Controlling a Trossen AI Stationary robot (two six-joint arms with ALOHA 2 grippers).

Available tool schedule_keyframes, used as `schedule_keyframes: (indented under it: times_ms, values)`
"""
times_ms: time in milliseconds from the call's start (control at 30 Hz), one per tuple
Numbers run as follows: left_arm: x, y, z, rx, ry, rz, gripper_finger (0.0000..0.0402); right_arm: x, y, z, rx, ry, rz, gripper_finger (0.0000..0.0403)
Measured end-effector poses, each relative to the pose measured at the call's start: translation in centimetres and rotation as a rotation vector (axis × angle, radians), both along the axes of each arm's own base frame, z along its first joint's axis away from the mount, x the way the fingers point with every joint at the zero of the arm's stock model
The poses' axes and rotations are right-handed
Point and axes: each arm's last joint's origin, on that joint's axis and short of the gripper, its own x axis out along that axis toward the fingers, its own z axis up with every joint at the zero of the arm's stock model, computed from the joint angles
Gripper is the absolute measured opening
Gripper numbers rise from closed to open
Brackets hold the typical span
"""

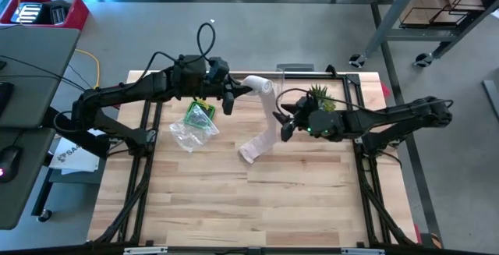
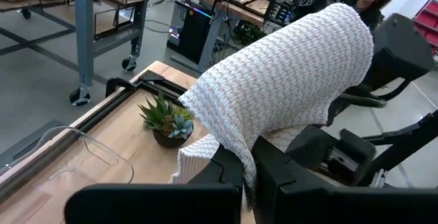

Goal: Roll bandage
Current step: Roll the bandage

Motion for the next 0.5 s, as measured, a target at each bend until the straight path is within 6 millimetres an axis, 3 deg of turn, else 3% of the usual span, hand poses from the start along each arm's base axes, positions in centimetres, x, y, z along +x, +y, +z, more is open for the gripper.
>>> schedule_keyframes:
  times_ms: [167,500]
  values:
    - [0.06,0.02,0.24,0.005,-0.025,0.000,0.0000,-0.43,-0.38,0.12,-0.021,0.012,-0.053,0.0204]
    - [0.05,0.01,0.24,0.004,-0.025,0.000,0.0000,0.33,-0.40,-0.16,0.024,0.000,0.029,0.0204]
